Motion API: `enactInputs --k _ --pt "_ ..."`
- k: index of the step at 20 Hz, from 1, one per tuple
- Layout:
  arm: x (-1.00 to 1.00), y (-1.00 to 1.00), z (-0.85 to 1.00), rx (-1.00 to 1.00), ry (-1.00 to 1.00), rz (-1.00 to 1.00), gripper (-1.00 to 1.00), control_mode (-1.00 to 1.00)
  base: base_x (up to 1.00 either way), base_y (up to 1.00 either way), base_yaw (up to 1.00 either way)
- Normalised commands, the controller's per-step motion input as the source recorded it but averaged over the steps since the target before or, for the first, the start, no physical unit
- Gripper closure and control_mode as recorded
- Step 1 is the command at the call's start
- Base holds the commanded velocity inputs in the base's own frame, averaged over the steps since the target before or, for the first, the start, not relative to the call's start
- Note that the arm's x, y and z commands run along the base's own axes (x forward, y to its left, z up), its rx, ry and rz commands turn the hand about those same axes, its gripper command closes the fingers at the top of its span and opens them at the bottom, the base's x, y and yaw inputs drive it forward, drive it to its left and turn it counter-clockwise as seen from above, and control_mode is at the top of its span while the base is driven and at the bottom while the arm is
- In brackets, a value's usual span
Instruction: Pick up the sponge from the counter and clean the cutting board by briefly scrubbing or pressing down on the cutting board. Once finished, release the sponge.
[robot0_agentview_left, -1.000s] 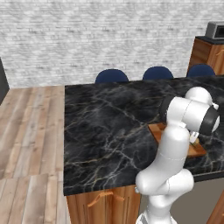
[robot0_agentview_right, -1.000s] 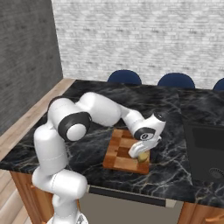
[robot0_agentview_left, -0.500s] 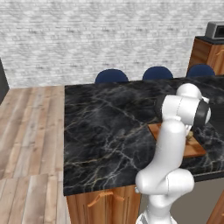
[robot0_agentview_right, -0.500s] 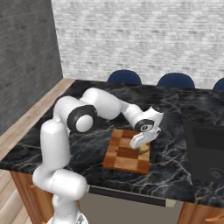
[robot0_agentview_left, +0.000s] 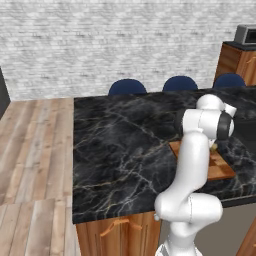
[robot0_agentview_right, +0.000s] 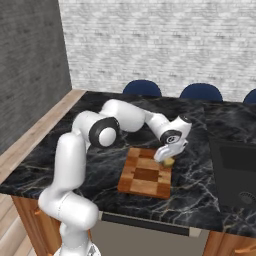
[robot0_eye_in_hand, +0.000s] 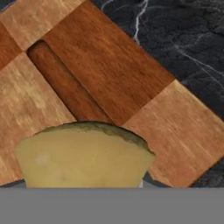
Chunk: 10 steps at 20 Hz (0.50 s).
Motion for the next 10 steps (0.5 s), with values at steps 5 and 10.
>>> enactInputs --k 5,10 --pt "0.59 -0.09 -0.12 0.09 0.0 0.0 1.0 -1.0 0.0 0.0 0.0" --pt "0.59 0.0 -0.08 0.07 0.0 0.0 1.0 -1.0 0.0 0.0 0.0"
